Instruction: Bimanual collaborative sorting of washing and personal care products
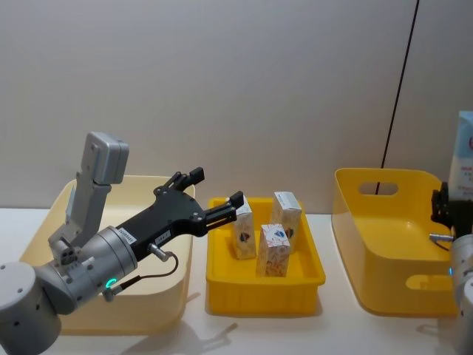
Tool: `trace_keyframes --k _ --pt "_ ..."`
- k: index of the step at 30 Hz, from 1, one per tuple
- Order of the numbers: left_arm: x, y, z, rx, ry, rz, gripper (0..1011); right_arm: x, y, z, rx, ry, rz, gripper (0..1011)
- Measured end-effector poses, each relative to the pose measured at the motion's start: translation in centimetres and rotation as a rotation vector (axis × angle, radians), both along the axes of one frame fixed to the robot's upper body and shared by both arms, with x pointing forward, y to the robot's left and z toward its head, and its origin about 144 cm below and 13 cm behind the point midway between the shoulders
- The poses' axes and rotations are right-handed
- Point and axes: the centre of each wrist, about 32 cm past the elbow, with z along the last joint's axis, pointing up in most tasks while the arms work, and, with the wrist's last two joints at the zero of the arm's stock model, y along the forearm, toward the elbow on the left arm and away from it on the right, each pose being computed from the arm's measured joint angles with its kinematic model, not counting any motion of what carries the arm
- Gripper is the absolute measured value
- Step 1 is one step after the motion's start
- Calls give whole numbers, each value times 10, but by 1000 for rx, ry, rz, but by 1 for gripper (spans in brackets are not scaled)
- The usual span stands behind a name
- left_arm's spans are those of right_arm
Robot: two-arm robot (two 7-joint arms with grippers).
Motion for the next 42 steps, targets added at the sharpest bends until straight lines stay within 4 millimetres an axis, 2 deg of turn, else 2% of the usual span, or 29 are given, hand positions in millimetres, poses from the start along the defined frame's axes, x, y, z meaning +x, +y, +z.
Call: trace_keyframes --k 19,21,25,34,42 --pt "0 0 0 0 0 0 1003 6 3 -12 21 76 12 601" --pt "0 0 0 0 0 0 1003 6 4 -13 22 79 12 626" --pt "0 0 0 0 0 0 1003 6 4 -15 21 86 12 772" --pt "0 0 0 0 0 0 1004 7 5 -16 21 94 13 1000" --pt "0 0 0 0 0 0 1003 7 5 -17 21 97 13 1001"
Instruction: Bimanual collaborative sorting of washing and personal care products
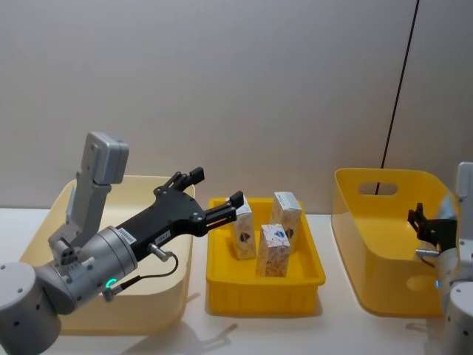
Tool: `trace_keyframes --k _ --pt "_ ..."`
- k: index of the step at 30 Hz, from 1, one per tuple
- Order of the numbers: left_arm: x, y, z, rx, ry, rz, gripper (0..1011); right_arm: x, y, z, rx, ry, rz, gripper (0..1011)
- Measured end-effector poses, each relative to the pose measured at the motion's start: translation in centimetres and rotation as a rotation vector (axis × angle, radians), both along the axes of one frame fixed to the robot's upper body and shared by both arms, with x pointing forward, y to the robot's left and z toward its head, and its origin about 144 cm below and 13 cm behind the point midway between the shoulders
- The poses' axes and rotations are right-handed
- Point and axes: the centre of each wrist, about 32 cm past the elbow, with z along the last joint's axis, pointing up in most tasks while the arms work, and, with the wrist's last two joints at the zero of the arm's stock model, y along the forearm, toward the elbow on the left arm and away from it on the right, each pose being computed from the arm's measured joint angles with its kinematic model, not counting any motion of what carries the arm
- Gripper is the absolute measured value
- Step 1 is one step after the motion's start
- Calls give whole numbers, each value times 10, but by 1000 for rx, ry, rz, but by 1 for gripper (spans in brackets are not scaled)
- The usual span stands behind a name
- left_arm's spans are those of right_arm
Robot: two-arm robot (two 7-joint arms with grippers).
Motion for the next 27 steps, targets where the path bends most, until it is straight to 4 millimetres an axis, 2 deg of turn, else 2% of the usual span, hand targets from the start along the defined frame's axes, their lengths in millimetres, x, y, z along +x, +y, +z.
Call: trace_keyframes --k 12,27 --pt "0 0 0 0 0 0 1003 0 0 -1 0 -3 4 1001" --pt "0 0 0 0 0 0 1003 -5 4 6 -2 -150 76 1001"
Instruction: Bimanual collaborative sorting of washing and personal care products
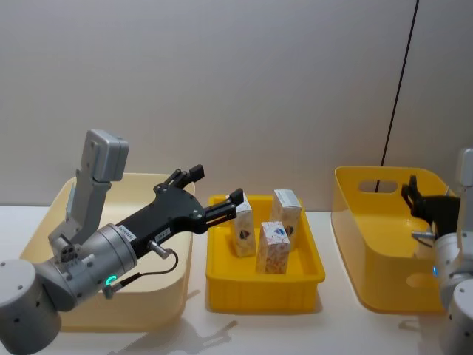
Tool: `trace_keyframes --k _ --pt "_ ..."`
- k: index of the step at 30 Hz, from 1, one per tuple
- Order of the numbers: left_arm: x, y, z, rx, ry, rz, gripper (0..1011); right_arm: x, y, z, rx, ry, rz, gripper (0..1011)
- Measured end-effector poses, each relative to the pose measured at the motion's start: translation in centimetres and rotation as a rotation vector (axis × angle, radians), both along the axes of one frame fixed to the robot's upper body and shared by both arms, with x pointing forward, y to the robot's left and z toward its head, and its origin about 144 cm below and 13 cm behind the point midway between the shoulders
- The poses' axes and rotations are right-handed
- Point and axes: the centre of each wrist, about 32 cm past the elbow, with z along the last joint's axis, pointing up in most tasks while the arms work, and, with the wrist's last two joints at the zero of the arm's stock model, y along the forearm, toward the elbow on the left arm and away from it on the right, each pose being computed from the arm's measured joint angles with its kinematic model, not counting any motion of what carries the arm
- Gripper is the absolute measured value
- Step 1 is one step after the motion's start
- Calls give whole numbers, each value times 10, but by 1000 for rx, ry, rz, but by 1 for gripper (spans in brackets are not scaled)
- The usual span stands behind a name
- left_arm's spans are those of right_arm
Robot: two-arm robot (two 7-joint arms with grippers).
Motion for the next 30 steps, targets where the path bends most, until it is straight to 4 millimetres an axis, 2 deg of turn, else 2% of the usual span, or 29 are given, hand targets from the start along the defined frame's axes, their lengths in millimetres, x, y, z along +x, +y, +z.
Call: trace_keyframes --k 10,16,23,30 --pt "0 0 0 0 0 0 1003 -7 4 9 24 -144 113 1001" --pt "-4 1 -5 14 3 27 1004 -9 5 9 26 -154 127 1001" --pt "-17 2 -17 54 9 101 1003 -16 5 4 22 -145 155 1000" --pt "-35 3 -32 105 10 198 1003 -33 4 -9 15 -119 227 1001"
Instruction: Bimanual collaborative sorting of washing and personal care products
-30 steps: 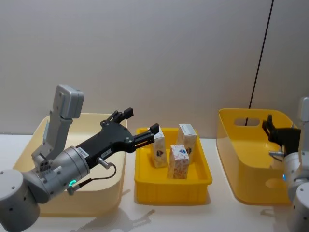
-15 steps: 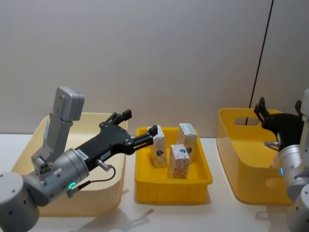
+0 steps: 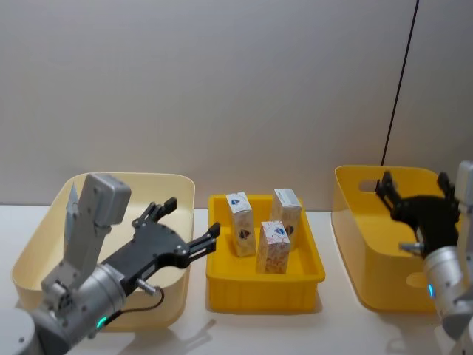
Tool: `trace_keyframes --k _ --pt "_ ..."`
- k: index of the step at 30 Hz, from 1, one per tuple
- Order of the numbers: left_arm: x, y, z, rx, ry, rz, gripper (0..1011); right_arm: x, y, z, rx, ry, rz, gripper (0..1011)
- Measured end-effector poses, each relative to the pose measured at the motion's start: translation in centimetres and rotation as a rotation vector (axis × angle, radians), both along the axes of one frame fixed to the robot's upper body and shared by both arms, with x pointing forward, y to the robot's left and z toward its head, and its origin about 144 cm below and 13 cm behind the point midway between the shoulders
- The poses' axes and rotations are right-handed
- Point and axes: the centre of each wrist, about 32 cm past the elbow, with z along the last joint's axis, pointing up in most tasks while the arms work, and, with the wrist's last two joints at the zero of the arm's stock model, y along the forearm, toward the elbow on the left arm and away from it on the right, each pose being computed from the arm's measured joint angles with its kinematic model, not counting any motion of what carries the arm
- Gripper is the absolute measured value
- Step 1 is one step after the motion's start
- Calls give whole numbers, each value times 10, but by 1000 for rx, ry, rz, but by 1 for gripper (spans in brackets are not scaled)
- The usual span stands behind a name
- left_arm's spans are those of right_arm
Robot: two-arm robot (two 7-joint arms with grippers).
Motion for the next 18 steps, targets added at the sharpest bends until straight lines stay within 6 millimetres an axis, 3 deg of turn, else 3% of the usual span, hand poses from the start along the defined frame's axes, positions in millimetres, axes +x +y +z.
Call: trace_keyframes --k 18 --pt "-44 2 -30 113 -26 211 1003 -49 5 -30 -16 76 208 1001"
